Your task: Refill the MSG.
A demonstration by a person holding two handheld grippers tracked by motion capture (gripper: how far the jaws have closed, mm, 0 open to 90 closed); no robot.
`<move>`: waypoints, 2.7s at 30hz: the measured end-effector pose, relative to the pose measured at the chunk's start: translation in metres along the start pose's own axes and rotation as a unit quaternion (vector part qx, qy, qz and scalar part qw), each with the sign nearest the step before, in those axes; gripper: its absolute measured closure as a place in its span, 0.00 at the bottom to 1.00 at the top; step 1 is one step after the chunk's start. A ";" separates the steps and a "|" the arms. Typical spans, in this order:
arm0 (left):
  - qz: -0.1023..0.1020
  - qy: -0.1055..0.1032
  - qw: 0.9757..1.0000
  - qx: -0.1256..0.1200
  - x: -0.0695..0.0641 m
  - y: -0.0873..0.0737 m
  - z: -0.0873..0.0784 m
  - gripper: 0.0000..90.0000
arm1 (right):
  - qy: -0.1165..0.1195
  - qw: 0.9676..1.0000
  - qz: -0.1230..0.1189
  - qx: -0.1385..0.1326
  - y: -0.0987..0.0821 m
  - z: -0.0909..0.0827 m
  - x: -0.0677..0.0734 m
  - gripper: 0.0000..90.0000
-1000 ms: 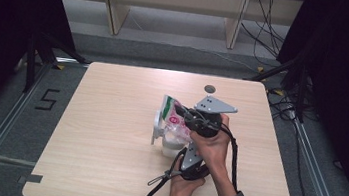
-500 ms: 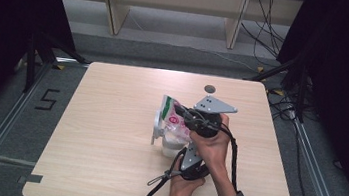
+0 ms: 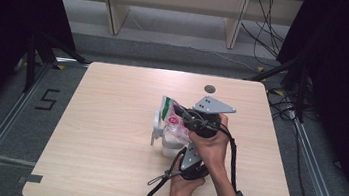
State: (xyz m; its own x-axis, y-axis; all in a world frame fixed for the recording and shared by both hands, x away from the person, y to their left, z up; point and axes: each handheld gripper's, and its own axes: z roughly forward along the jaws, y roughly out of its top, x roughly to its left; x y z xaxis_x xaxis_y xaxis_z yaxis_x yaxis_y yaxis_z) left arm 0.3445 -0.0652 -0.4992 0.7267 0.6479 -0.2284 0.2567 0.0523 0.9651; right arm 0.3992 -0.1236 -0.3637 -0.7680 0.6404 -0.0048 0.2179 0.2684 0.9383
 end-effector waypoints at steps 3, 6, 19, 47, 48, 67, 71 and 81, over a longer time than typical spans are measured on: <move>0.006 0.001 1.000 0.002 0.000 0.000 -0.001 0.87 | 0.001 1.000 -0.009 -0.003 0.000 0.000 -0.001 1.00; 0.001 0.001 1.000 -0.001 0.000 0.000 -0.001 0.87 | -0.002 1.000 0.004 -0.002 0.000 -0.001 0.001 0.99; 0.007 -0.005 1.000 -0.004 -0.001 0.002 -0.001 0.87 | 0.005 1.000 -0.007 -0.007 0.002 0.001 0.000 0.99; -0.005 -0.010 1.000 -0.015 0.004 0.002 0.004 0.87 | -0.005 1.000 0.000 -0.004 0.003 0.002 0.001 0.99; 0.001 -0.007 1.000 -0.006 0.003 0.003 0.002 0.87 | -0.001 1.000 0.005 -0.004 0.003 0.002 0.003 0.99; -0.001 -0.012 1.000 -0.011 0.004 0.002 0.004 0.87 | -0.011 1.000 0.000 -0.009 0.004 0.002 0.001 0.99; 0.008 -0.007 1.000 -0.001 0.005 0.003 0.002 0.87 | -0.003 1.000 -0.008 -0.007 0.004 0.002 0.000 0.99; 0.005 -0.013 1.000 -0.005 0.005 0.002 0.003 0.87 | -0.002 1.000 0.000 -0.004 0.003 0.005 -0.001 0.99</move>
State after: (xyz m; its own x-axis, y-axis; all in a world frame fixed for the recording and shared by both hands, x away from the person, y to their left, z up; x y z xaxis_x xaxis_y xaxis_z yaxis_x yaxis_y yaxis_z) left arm 0.3506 -0.0635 -0.4987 0.7451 0.6288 -0.2225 0.2441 0.0534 0.9683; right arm 0.4032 -0.1200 -0.3624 -0.7652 0.6437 -0.0071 0.2126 0.2632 0.9410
